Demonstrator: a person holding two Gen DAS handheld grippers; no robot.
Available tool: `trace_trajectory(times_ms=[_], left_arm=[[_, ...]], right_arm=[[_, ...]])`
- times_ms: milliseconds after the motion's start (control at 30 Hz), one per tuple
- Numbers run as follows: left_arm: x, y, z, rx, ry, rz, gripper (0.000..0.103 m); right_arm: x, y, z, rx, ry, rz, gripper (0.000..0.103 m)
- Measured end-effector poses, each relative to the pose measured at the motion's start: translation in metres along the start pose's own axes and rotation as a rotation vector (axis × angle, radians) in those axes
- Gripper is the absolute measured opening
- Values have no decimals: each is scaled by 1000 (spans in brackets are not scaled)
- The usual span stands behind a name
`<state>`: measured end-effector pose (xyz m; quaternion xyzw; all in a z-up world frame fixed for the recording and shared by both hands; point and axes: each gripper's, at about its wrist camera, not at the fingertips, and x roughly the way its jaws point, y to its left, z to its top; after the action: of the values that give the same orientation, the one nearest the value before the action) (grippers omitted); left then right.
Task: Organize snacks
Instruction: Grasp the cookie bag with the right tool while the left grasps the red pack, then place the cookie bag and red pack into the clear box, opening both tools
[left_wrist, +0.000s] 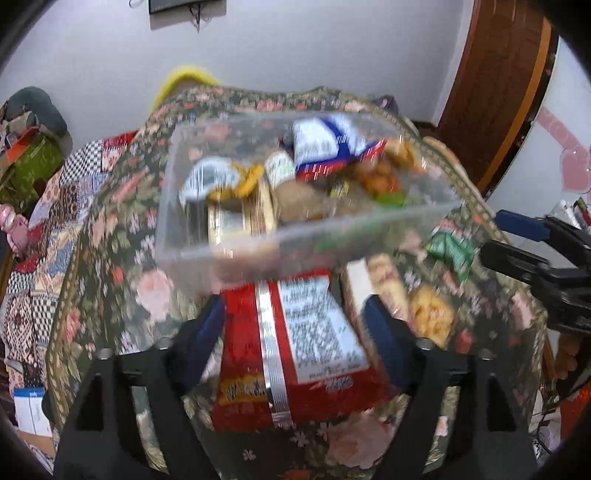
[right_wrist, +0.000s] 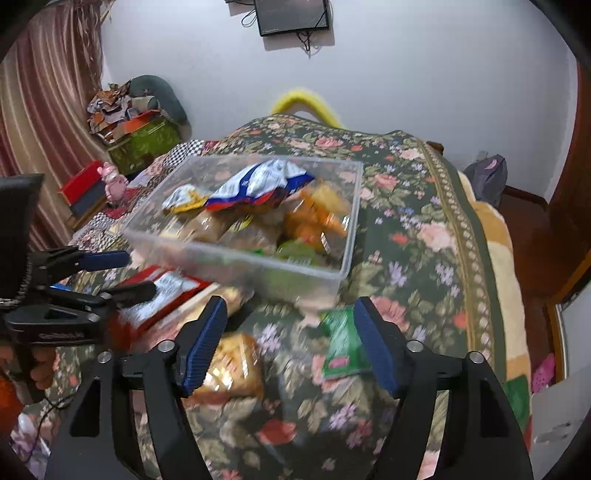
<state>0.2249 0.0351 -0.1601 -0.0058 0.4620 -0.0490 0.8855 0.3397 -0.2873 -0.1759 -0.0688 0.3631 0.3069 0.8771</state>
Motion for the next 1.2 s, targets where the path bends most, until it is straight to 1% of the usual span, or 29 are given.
trace_trajectory(times_ms=[167,367,467,533,600,633,733,867,933,1033,1100,1133,1167,1200], left_arm=[[15,4,-16,-8,32,25,88],[40,17,-28,-63,93,30,88],[44,22,-33,-91,69,23,88],[42,22,-36,-88,47,27,81],[37,22,-41,-83,28,26,69],[35,22,-43,-83,23,23,67],[27,26,-52,-98,15,18,66],[16,26,-62,-99,5,37,64],[11,26,-67,-98,3,37,64],[5,25,-73,-96,-5,37,64],[0,25,-75,-95,-14,37,64],[-2,26,-76,-94,-19,37,64],[-5,25,-76,-94,-25,36,64],[-8,24,-75,-93,-32,34,64]], right_arm=[[4,8,-16,-2,34,16,71],[13,14,-31,15,72,46,77],[17,20,-37,5,92,56,78],[19,24,-40,0,101,60,82],[23,28,-43,-9,112,67,84],[24,29,-43,-12,117,67,84],[31,33,-46,-9,143,74,84],[39,34,-47,22,166,86,86],[43,34,-47,35,172,100,90],[51,39,-48,20,186,87,93],[52,39,-49,22,174,95,93],[52,38,-49,25,174,98,91],[51,37,-49,28,169,98,88],[50,35,-48,27,166,106,81]])
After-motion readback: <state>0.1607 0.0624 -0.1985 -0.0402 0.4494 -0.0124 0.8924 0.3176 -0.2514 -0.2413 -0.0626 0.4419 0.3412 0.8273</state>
